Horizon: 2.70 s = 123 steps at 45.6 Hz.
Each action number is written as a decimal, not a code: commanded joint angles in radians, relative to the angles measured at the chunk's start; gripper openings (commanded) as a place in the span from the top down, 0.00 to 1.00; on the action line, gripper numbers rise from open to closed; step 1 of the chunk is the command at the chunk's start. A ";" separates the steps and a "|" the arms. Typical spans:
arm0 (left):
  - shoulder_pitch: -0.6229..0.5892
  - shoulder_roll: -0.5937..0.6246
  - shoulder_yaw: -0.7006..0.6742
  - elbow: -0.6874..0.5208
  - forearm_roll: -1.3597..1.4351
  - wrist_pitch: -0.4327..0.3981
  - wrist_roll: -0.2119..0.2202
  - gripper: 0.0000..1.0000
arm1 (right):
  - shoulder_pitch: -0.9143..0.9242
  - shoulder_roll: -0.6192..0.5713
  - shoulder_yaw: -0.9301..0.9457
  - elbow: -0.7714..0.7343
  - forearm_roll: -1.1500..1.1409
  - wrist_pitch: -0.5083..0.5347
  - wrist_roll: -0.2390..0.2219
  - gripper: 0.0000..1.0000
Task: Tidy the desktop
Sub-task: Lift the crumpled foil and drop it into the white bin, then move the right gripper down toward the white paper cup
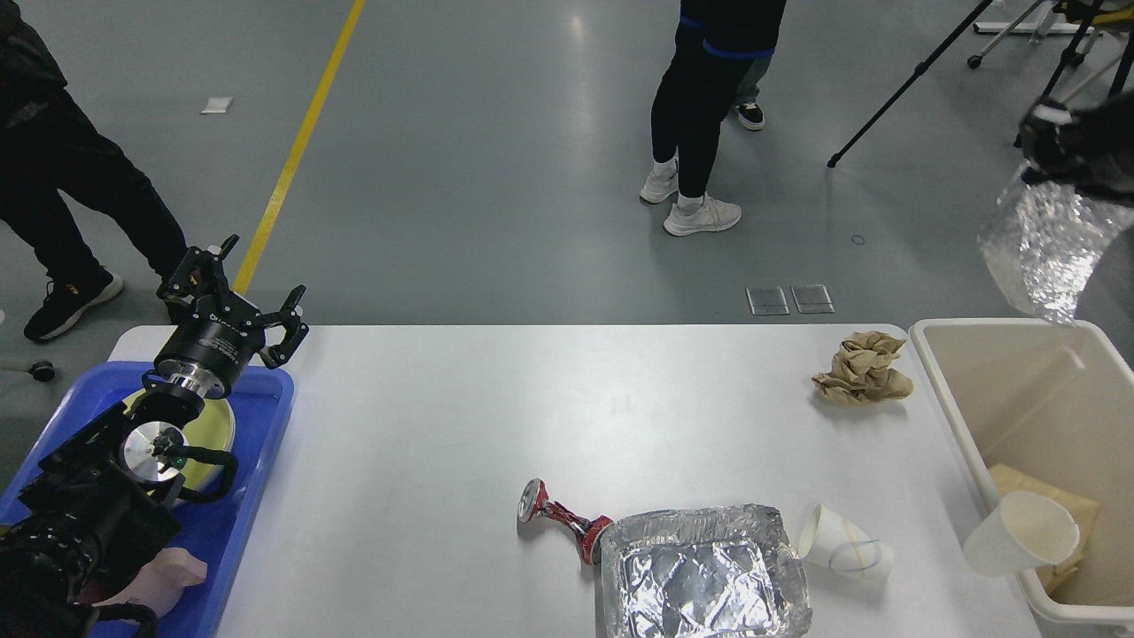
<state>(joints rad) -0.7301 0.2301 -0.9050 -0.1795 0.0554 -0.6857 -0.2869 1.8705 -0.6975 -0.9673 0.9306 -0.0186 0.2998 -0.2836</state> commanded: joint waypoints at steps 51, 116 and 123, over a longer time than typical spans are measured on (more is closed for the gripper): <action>0.000 0.000 0.000 0.000 0.000 0.000 0.000 0.04 | -0.469 0.167 0.053 -0.202 0.011 -0.300 0.000 0.00; 0.000 0.000 0.000 0.000 0.000 0.000 0.000 0.04 | -0.257 0.348 -0.030 0.333 0.055 0.108 0.000 0.00; 0.000 0.000 0.000 0.000 0.000 0.000 0.000 0.04 | -0.330 0.420 -0.034 0.275 0.012 0.044 -0.002 0.00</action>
<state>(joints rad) -0.7301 0.2301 -0.9051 -0.1795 0.0550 -0.6857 -0.2868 1.5920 -0.3253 -0.9974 1.2447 0.0184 0.3875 -0.2844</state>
